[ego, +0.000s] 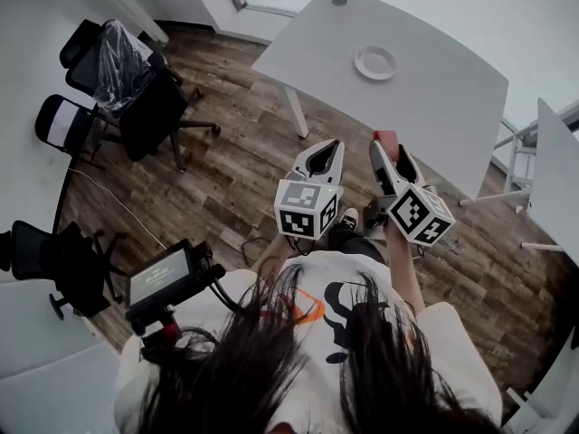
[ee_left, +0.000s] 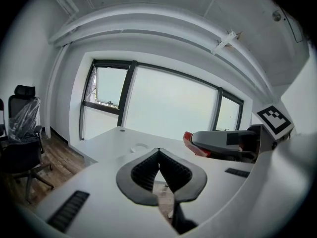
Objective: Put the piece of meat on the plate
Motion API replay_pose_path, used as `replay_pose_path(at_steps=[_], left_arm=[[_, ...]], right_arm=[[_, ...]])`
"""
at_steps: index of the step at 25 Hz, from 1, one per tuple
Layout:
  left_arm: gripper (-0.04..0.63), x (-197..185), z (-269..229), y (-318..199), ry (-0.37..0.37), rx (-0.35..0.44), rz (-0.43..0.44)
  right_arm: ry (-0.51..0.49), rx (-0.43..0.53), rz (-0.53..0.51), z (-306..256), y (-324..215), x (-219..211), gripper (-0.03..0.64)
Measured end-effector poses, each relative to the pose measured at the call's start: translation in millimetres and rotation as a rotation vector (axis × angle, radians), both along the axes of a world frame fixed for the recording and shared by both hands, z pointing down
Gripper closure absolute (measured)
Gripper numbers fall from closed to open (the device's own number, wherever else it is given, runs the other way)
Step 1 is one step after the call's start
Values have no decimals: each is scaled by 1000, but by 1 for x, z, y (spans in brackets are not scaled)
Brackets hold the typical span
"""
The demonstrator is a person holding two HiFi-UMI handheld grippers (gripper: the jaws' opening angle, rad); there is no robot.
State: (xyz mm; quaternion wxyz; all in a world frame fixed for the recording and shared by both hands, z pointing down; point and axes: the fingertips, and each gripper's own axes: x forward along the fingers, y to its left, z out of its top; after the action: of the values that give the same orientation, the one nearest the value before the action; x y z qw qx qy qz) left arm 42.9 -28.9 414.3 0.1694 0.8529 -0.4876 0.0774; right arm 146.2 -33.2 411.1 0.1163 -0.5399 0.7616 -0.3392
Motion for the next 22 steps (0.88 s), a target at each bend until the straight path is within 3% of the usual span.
replay_pose_path(at_steps=[4,9,22], left_arm=[[589,14,-1,-40,-5,3,-3],[589,28,-1,-70,43,-13,-3],[589,40,15,-116,15,-69,6]], right_arm=[[-5,8,-12,1,-41,13,295],[-12,3,-30,8,-71,22,295],[-68,-77,-7,29,-115,38,295]])
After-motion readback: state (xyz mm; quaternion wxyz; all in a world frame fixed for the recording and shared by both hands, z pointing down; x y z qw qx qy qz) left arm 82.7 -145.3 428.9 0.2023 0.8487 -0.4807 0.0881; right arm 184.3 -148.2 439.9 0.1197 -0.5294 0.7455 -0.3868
